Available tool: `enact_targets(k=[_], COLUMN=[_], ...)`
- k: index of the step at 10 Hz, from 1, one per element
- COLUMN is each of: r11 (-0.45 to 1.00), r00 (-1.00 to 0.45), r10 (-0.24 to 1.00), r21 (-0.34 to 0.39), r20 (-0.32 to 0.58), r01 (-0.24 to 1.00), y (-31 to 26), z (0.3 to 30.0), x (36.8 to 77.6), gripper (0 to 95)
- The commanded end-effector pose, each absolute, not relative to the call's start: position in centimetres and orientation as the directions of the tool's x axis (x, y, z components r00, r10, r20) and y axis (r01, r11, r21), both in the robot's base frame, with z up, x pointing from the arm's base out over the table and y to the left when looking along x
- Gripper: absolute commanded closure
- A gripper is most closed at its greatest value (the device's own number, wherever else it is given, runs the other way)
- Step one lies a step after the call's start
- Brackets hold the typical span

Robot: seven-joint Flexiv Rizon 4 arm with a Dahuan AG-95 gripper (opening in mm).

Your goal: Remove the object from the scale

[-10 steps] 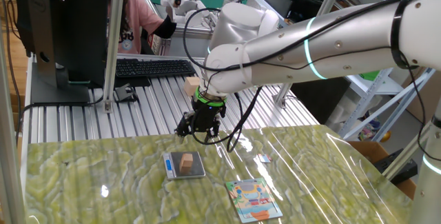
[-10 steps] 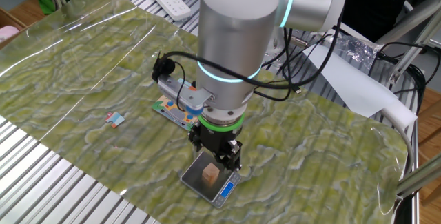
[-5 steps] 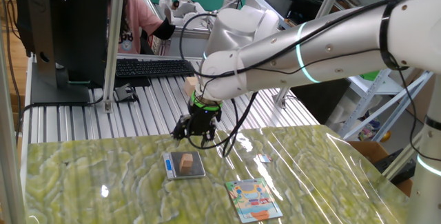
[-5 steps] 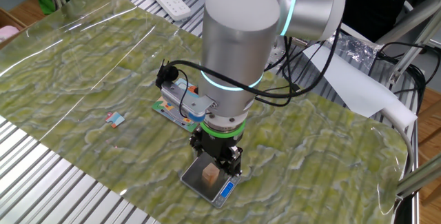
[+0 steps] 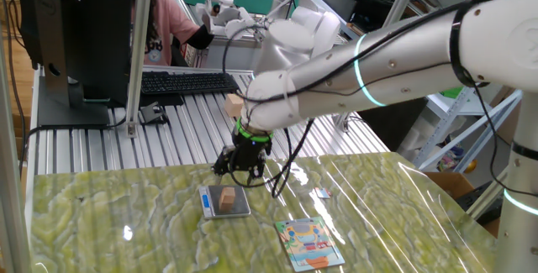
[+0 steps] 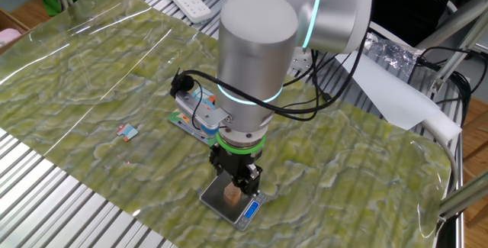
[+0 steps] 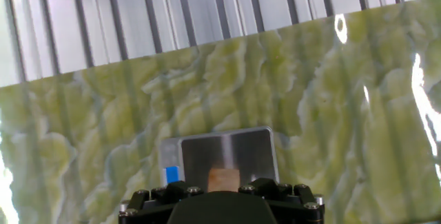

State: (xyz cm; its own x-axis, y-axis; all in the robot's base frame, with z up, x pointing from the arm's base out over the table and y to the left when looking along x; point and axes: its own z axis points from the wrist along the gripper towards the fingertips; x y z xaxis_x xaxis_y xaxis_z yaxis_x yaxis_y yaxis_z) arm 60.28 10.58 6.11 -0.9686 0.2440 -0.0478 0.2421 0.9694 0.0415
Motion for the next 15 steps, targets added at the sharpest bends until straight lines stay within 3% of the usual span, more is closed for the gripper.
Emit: enact_targets(k=[1,8,9,12,14,15], r11=[0.96,0.959,0.959,0.96,0.961,0.961], r00=[-0.96,-0.958,-0.958,-0.959,-0.96,-0.96], r10=[0.277,0.282,0.283,0.28,0.275,0.276], r21=[0.046,0.044,0.043,0.043,0.044,0.044], r20=[-0.046,-0.053,-0.053,-0.053,-0.051,-0.05], r01=[0.275,0.28,0.281,0.278,0.273,0.274], y=[10.8,11.1,11.1,11.0,11.0,11.0], z=[5.3,4.0,4.0,3.7,3.6,3.6], x=[60.4,60.4,60.3,60.2,60.2,60.2], gripper=[38.0,38.0,57.0,57.0,95.0,95.0])
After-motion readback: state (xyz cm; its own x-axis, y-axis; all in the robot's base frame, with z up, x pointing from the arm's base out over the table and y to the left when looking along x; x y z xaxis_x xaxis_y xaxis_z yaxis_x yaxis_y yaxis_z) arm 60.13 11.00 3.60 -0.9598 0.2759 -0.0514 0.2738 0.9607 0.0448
